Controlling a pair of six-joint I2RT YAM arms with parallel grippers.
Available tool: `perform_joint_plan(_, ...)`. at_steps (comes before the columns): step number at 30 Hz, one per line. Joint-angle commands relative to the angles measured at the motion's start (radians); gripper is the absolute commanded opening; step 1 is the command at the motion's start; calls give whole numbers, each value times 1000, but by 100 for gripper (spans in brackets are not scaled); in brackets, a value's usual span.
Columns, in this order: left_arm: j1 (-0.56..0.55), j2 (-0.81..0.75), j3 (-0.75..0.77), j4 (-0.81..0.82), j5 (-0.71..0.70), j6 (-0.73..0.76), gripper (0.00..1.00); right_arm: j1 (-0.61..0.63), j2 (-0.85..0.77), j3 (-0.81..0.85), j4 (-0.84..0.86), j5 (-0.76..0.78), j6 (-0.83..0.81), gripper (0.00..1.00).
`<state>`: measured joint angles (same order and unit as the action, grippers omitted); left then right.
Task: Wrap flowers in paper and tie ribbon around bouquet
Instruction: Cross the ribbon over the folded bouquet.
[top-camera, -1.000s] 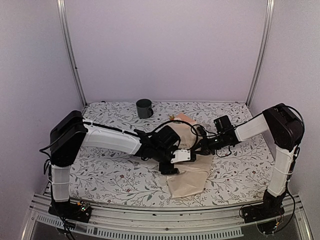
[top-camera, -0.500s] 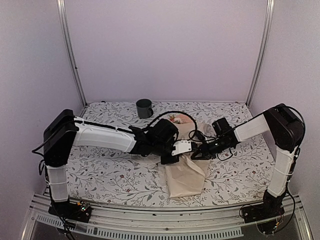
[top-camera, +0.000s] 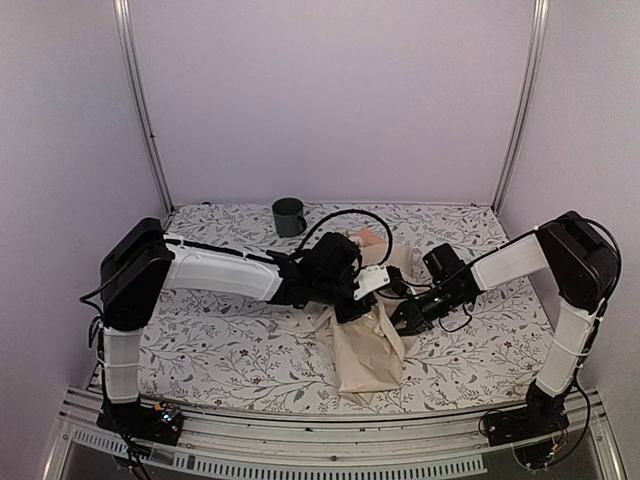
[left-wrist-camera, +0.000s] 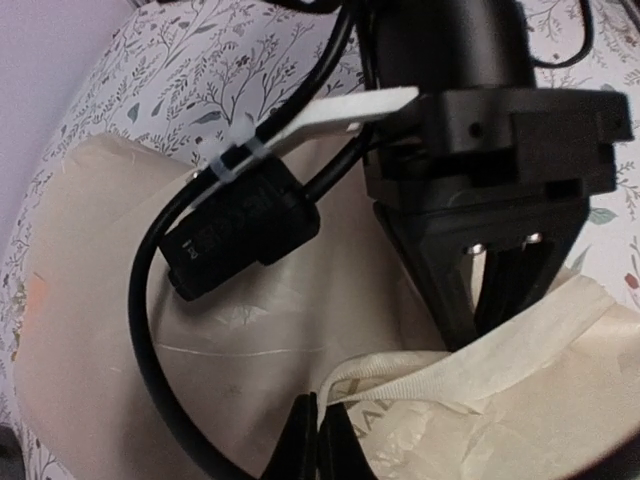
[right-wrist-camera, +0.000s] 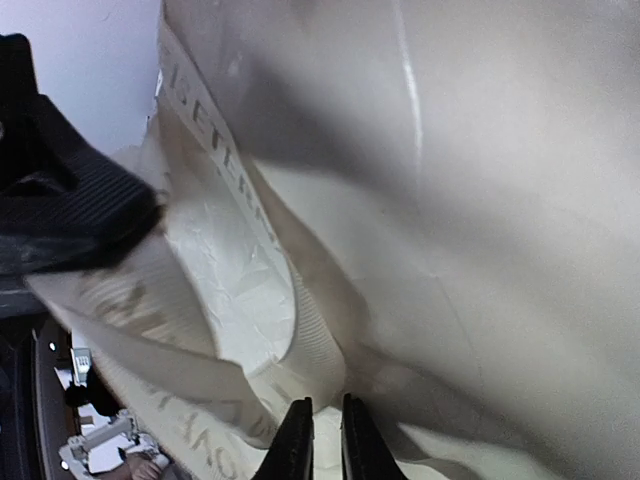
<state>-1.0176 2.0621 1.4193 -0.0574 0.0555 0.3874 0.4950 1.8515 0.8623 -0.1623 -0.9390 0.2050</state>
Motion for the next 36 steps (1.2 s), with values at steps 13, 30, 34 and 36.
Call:
perform_joint_plan(13,29,70,18,107,44,-144,0,-82,-302,-3,-181,346,136,50)
perform_joint_plan(30,29,-23,-98,217,126,-141,0,-72,58,237,-16,31,75,4)
perform_joint_plan(34,30,-31,-95,236,140,-138,0,-16,80,228,-99,-4,-67,2)
perform_joint_plan(36,31,-23,-84,235,143,-134,0,-4,82,201,-113,-40,-102,1)
